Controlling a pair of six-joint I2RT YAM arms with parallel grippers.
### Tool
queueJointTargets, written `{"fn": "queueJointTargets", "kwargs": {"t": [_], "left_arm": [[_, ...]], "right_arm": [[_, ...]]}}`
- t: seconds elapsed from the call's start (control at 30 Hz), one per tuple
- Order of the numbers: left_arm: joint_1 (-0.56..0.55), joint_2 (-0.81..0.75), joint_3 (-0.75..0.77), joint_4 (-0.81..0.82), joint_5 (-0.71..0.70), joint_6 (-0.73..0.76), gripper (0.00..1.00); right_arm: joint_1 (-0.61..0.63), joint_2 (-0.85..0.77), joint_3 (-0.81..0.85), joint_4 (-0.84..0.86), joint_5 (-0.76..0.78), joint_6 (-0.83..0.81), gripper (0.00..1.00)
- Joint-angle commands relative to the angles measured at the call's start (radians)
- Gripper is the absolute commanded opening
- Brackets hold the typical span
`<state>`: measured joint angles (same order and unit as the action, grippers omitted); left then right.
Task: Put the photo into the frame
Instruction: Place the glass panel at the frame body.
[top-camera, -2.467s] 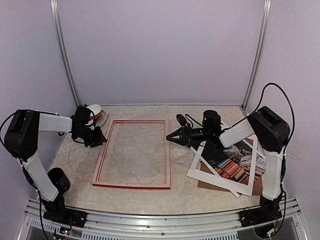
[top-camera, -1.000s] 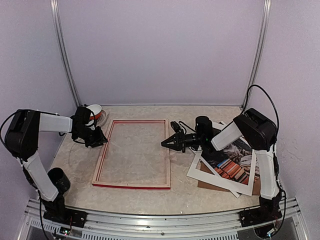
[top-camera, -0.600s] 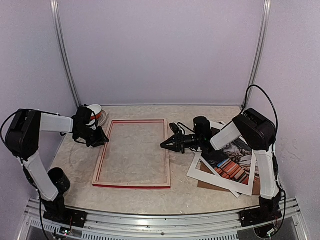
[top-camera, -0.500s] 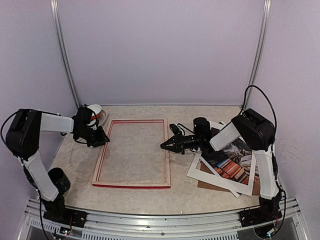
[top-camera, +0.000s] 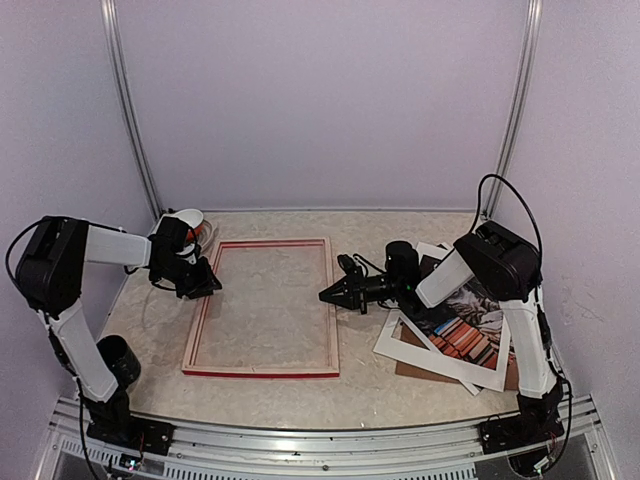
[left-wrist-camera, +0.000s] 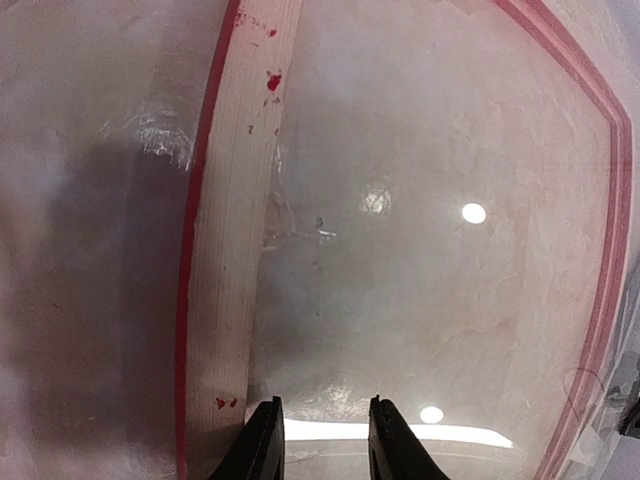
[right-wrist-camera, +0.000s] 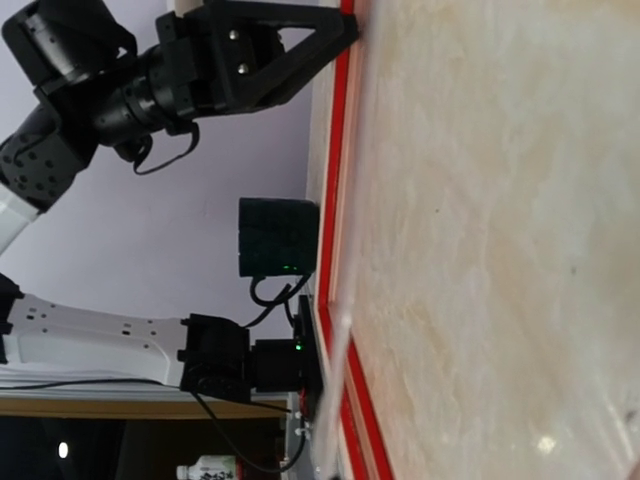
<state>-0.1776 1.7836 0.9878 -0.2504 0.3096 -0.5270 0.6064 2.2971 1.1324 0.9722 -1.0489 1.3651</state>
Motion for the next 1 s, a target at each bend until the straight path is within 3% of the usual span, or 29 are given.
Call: {"fn": "queueJointTargets", "kwargs": {"t": [0.0,0.27,0.5,0.67,0.97], "left_arm": [[-0.004,0.016,-0.003,-0.012,0.004,0.002,0.3],[0.03,-0.063,-0.02,0.062,0.056,-0.001,0.3],[0.039,-0.202,-0.043,0.06,-0.088,-0.003,0.3],[0.044,-0.124,-0.021,-0.006,-0.095,-0.009,0.3],[0.043,-0.043,-0.018,-0.014,-0.051,-0.012,0.3]], "right_arm": [[0.015,0.001,0.0,0.11,-0.03,0.091,0.0],[0.009,0.0,0.01,0.123,-0.032,0.101,0.0],[0.007,0.011,0.001,0.18,-0.034,0.132,0.0],[0.004,0.035,0.007,0.303,-0.039,0.233,0.0],[0.004,0.041,0.019,0.331,-0.027,0.259,0.0]]}}
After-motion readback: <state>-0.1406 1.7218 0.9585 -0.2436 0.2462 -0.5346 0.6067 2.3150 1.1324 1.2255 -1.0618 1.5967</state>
